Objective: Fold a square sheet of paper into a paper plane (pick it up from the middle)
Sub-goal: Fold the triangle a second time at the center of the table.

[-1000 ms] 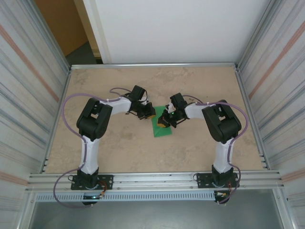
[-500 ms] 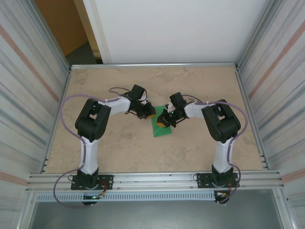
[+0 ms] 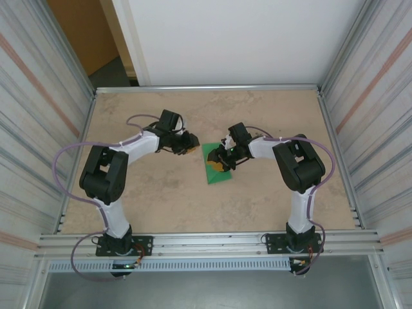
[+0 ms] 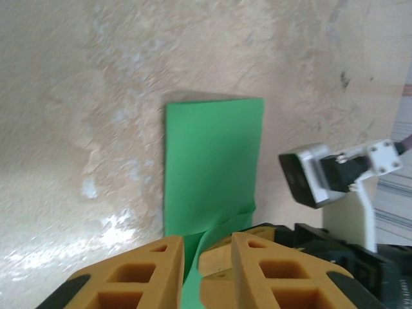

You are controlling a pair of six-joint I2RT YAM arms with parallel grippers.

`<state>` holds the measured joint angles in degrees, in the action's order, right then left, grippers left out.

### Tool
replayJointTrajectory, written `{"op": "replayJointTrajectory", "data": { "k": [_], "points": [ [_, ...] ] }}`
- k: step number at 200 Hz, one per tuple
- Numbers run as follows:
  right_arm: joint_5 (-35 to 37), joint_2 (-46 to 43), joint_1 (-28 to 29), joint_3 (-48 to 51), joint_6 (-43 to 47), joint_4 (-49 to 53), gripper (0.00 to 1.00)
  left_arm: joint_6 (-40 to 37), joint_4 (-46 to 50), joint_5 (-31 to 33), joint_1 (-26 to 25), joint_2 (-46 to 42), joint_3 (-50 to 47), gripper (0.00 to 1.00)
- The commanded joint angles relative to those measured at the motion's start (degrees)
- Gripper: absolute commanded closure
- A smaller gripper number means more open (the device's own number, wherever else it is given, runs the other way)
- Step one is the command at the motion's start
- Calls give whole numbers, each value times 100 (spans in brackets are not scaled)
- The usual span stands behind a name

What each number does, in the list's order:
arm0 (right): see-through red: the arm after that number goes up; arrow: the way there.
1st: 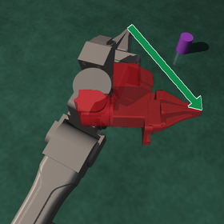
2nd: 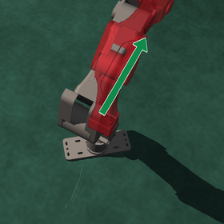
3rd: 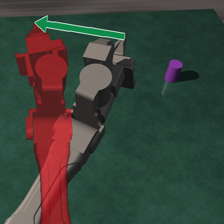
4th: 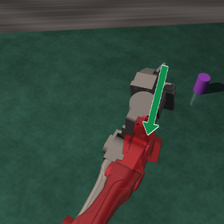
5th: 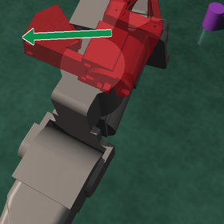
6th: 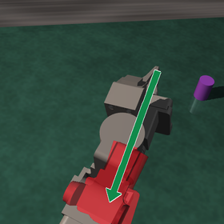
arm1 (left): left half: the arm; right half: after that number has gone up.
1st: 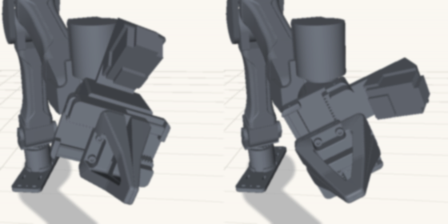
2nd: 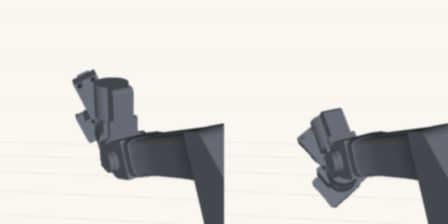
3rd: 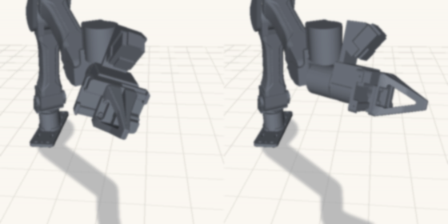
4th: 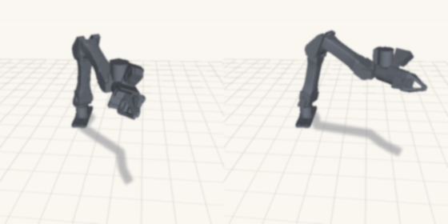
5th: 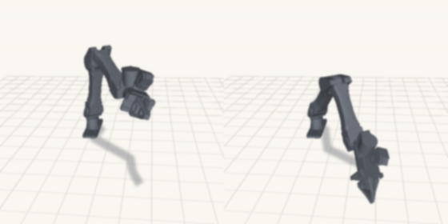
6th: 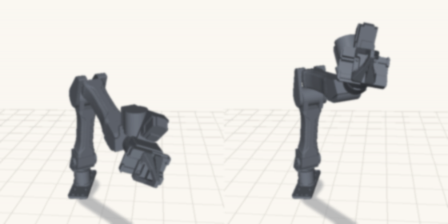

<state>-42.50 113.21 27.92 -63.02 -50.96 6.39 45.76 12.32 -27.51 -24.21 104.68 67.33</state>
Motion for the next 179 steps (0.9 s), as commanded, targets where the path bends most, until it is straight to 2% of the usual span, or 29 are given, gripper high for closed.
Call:
{"op": "replayJointTrajectory", "data": {
  "k": [1,21,58,94,136,179],
  "points": [
    [503,298,38,164,-19,444,56,165,-135,58,-13,-241,-213,72],
    [528,331,38,159,-11,481,60,252,-331,-45,-59,-284,-364,74],
    [610,427,42,128,48,632,79,283,-404,-52,-350,-261,-430,87],
    [828,519,55,4,180,973,92,294,-401,-53,-587,-78,-432,97],
    [1162,553,69,-95,287,1336,99,256,-306,-49,-834,212,-311,100],
    [1393,560,103,-174,367,1539,100,188,-102,69,-955,507,-118,100]
  ]
}}
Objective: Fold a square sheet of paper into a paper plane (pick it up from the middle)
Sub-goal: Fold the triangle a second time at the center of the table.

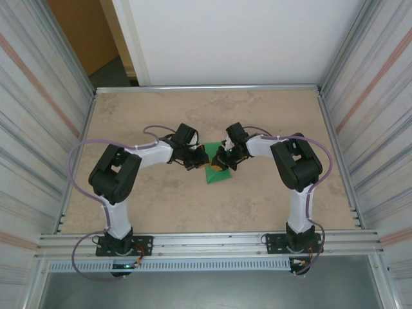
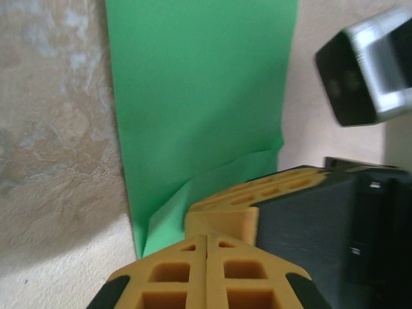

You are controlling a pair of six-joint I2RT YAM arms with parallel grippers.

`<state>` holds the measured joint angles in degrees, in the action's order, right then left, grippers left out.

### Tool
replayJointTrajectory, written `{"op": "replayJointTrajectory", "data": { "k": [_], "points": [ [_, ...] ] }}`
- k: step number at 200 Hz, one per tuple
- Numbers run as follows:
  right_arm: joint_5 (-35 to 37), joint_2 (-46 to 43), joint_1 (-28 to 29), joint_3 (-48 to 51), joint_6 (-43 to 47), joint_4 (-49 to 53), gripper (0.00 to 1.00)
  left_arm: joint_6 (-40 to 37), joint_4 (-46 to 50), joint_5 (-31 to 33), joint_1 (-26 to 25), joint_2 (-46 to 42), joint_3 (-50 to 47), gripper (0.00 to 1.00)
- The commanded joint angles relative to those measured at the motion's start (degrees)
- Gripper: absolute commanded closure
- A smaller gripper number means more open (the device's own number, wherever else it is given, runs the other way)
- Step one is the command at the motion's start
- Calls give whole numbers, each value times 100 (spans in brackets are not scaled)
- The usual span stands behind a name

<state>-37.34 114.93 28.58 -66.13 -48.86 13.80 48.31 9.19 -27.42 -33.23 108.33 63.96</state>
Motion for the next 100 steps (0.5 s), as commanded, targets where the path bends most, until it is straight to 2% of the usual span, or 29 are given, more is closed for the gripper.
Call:
{"op": "replayJointTrajectory", "data": {
  "k": [1,100],
  "points": [
    [882,388,35,132,153,808,100,-68,217,70,-52,148,225,100],
    [679,270,55,144,189,620,100,-120,832,625,-87,467,384,100]
  ]
}}
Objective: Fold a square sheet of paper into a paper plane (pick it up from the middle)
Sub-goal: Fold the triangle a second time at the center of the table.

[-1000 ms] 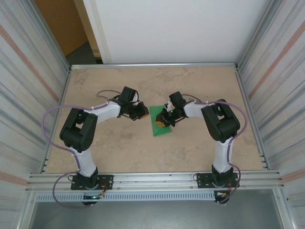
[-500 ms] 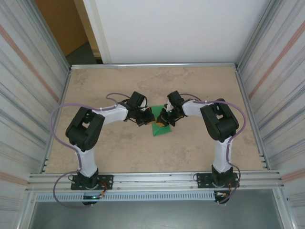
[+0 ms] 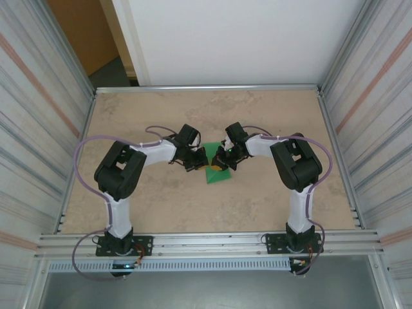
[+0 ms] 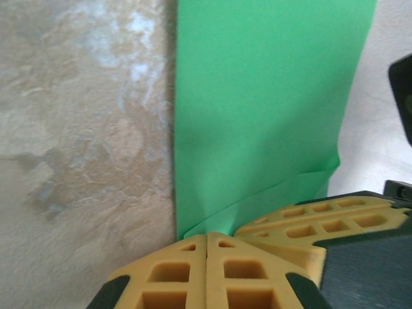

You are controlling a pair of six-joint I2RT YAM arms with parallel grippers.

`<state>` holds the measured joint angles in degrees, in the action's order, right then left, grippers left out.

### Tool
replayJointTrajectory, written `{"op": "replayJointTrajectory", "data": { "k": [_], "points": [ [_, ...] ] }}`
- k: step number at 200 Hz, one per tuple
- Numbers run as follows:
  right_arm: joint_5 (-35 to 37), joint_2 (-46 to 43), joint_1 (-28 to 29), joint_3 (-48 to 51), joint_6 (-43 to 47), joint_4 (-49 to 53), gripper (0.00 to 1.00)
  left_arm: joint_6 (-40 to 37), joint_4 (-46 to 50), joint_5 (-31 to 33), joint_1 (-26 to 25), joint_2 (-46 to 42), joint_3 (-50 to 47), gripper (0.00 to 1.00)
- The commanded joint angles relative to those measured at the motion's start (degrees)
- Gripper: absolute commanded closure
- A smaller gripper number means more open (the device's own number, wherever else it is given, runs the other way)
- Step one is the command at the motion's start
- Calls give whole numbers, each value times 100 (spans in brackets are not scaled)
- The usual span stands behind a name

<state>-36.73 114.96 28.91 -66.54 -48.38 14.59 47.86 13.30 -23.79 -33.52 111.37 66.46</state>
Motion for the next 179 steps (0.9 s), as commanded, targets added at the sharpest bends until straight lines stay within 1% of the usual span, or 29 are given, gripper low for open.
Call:
{"op": "replayJointTrajectory", "data": {
  "k": [1,19,40,67,129,162,179],
  "points": [
    [612,262,21,186,138,539,100,-75,424,266,-59,169,133,100],
    [430,94,20,96,195,480,100,-87,543,311,-61,217,109,100],
    [240,-235,2,-33,338,400,98,-123,692,390,-65,252,111,100],
    [196,-506,-74,-76,628,343,96,-158,735,414,-67,245,106,100],
    [272,-258,-198,167,864,347,97,-198,753,336,-68,267,211,100],
    [463,-96,-202,211,919,422,97,-243,762,288,-71,256,260,100],
    [627,-12,-201,284,919,485,97,-301,796,163,-72,194,367,100]
  ]
}}
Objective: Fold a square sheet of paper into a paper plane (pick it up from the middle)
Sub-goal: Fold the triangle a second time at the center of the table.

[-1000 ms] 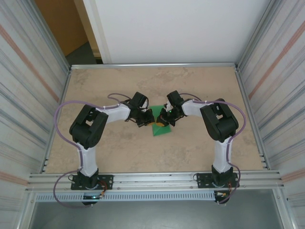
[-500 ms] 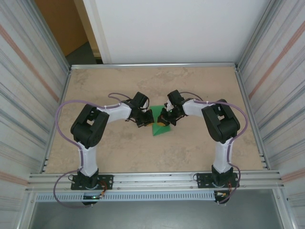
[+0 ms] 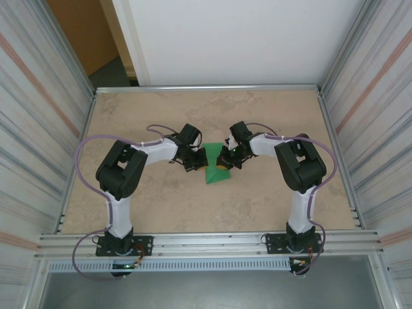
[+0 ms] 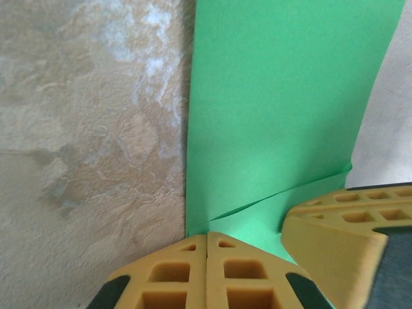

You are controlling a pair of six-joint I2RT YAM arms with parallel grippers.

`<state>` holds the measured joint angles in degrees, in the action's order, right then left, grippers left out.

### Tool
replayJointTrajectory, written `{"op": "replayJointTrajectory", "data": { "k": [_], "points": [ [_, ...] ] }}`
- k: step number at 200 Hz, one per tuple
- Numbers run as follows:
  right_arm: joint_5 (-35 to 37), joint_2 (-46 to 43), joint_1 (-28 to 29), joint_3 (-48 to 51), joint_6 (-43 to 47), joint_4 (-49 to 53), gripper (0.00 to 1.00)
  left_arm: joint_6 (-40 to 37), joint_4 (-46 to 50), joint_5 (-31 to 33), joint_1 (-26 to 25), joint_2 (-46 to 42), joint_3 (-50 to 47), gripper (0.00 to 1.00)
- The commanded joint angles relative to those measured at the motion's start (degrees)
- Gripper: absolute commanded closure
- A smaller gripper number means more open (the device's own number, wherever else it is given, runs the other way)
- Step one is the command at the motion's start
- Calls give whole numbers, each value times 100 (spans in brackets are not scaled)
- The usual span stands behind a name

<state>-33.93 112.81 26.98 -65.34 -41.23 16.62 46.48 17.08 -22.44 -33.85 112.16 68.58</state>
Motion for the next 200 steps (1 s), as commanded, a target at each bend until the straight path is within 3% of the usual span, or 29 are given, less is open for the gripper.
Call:
{"op": "replayJointTrajectory", "data": {
  "k": [1,67,125,200],
  "points": [
    [358,213,-4,172,204,290,97,-156,423,15,-37,110,169,100],
    [825,279,26,639,281,172,99,105,-154,-616,-203,-740,-65,100],
    [901,270,19,795,283,124,100,236,-332,-811,-587,-494,-275,100],
    [867,291,24,794,257,127,100,121,-137,-656,-606,-208,-233,100]
  ]
}}
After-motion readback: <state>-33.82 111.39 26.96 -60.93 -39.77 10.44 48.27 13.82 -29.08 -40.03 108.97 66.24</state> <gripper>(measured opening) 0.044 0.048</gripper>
